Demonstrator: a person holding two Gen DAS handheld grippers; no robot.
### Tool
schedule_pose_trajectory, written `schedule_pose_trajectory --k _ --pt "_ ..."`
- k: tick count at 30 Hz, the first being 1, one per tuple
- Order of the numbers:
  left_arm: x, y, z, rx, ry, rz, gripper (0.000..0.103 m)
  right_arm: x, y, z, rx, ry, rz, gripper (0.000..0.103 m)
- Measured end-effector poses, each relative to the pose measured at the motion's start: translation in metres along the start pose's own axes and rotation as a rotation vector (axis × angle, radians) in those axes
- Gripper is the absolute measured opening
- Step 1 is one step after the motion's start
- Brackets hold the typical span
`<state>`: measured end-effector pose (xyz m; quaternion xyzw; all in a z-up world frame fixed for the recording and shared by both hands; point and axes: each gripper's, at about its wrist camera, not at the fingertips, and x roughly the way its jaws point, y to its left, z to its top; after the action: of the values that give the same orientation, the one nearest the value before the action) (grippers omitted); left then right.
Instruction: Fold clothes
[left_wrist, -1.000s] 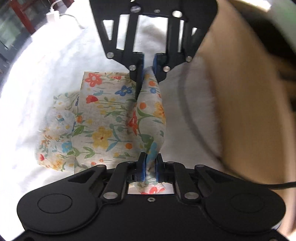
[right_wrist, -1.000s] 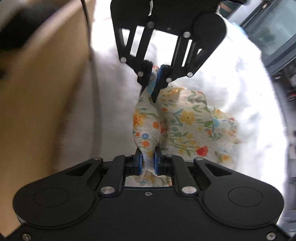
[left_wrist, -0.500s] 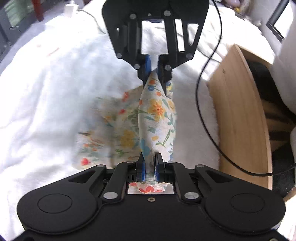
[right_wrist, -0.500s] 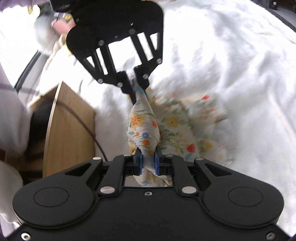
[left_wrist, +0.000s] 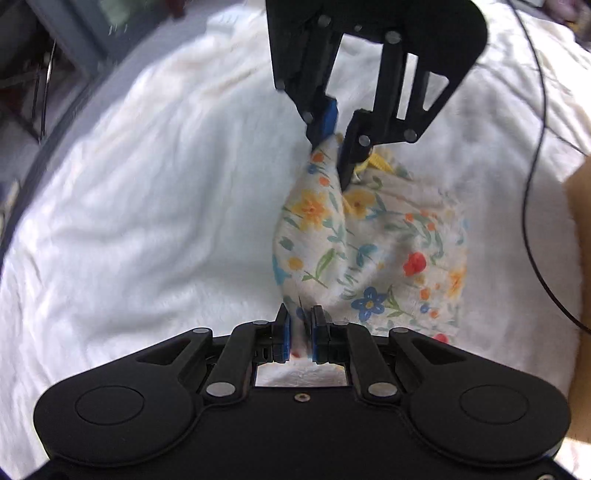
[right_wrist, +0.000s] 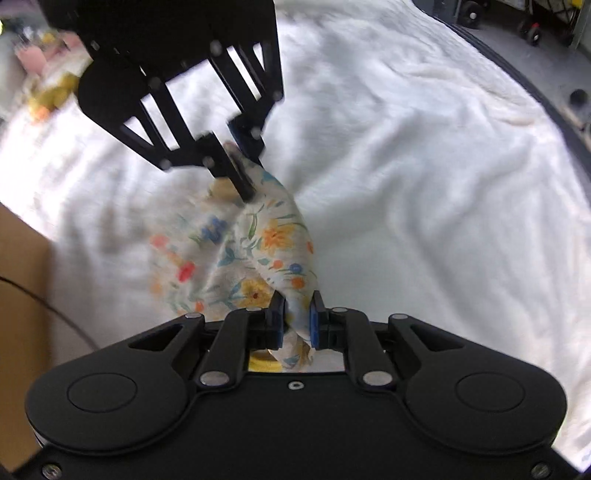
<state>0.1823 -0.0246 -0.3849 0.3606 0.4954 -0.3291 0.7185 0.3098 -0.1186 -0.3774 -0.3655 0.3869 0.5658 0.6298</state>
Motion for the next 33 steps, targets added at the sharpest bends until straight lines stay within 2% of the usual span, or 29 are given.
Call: schedule_pose_trajectory --k 1,2,3,4,5,6,9,10,11,12,13,14,15,17,20,21,22,23,24,25,27,28,30,32,33 --pt "0.012 -0.002 0.0 0.011 0.052 0.086 0.022 0.008 -0.001 -0.001 -0.004 0.016 -0.026 0.031" --pt "0.019 -0.005 -0.002 0.021 0.077 0.143 0.033 0.011 -0.002 -0.002 -0.011 0.025 -0.044 0.037" --pt "0.018 -0.006 -0.004 0.028 0.078 0.171 0.039 0.018 -0.002 -0.005 -0.034 0.049 -0.116 0.038" --pt "0.015 -0.008 -0.009 0.033 0.067 0.22 0.042 0.017 -0.004 -0.007 -0.034 0.051 -0.136 0.039" --pt "0.01 -0.007 -0.014 0.01 0.054 0.242 0.05 0.013 -0.008 -0.009 -0.019 0.05 -0.154 0.041" --pt "0.007 -0.003 -0.017 -0.015 0.041 0.247 0.057 0.009 -0.011 -0.01 -0.004 0.047 -0.163 0.041" --pt "-0.03 0.009 -0.03 -0.207 -0.054 0.298 0.067 -0.014 -0.015 -0.013 0.095 -0.006 -0.16 0.042" --pt "-0.041 0.012 -0.035 -0.305 -0.088 0.302 0.07 -0.018 -0.015 -0.014 0.142 -0.023 -0.141 0.044" --pt "-0.044 0.012 -0.038 -0.359 -0.103 0.297 0.077 -0.024 -0.014 -0.018 0.258 -0.048 -0.092 0.052" --pt "-0.041 0.015 -0.04 -0.517 -0.141 0.27 0.08 -0.023 -0.014 -0.022 0.359 -0.045 -0.057 0.06" --pt "-0.043 0.01 -0.046 -0.607 -0.158 0.244 0.08 -0.022 -0.014 -0.027 0.466 -0.042 -0.02 0.075" --pt "-0.042 0.004 -0.052 -0.675 -0.164 0.214 0.08 -0.015 -0.013 -0.038 0.637 -0.034 0.049 0.078" --pt "-0.039 0.001 -0.051 -0.702 -0.162 0.202 0.08 -0.008 -0.01 -0.046 0.715 -0.031 0.099 0.078" --pt "-0.021 -0.015 -0.055 -0.792 -0.107 0.208 0.08 0.008 -0.005 -0.062 0.868 -0.025 0.195 0.078" --pt "0.0 -0.022 -0.059 -0.887 -0.069 0.2 0.08 0.025 -0.002 -0.072 0.955 0.005 0.145 0.078" --pt "0.003 -0.021 -0.061 -0.928 -0.076 0.173 0.08 0.026 -0.002 -0.074 0.982 -0.013 0.163 0.077" --pt "0.002 -0.021 -0.063 -0.938 -0.079 0.163 0.08 0.028 -0.002 -0.077 1.008 -0.031 0.18 0.066" --pt "0.005 -0.02 -0.065 -0.982 -0.081 0.112 0.08 0.029 -0.003 -0.079 1.036 -0.053 0.204 0.024" --pt "0.006 -0.019 -0.066 -0.994 -0.084 0.109 0.08 0.03 -0.002 -0.087 1.094 -0.118 0.303 0.01" --pt "0.005 -0.02 -0.067 -1.014 -0.09 0.106 0.08 0.031 -0.002 -0.095 1.147 -0.18 0.396 0.01" --pt "0.012 -0.016 -0.068 -1.018 -0.093 0.086 0.08 0.031 0.002 -0.106 1.174 -0.218 0.402 0.011" --pt "0.013 -0.016 -0.068 -1.017 -0.094 0.078 0.08 0.033 0.005 -0.115 1.183 -0.193 0.368 0.016" --pt "0.013 -0.02 -0.068 -1.002 -0.09 0.079 0.08 0.035 0.006 -0.129 1.224 -0.159 0.366 0.034" --pt "0.011 -0.021 -0.068 -0.989 -0.09 0.083 0.08 0.03 0.003 -0.131 1.237 -0.142 0.35 0.06" --pt "0.01 -0.021 -0.068 -0.985 -0.093 0.081 0.08 0.025 0.001 -0.13 1.239 -0.138 0.333 0.068"
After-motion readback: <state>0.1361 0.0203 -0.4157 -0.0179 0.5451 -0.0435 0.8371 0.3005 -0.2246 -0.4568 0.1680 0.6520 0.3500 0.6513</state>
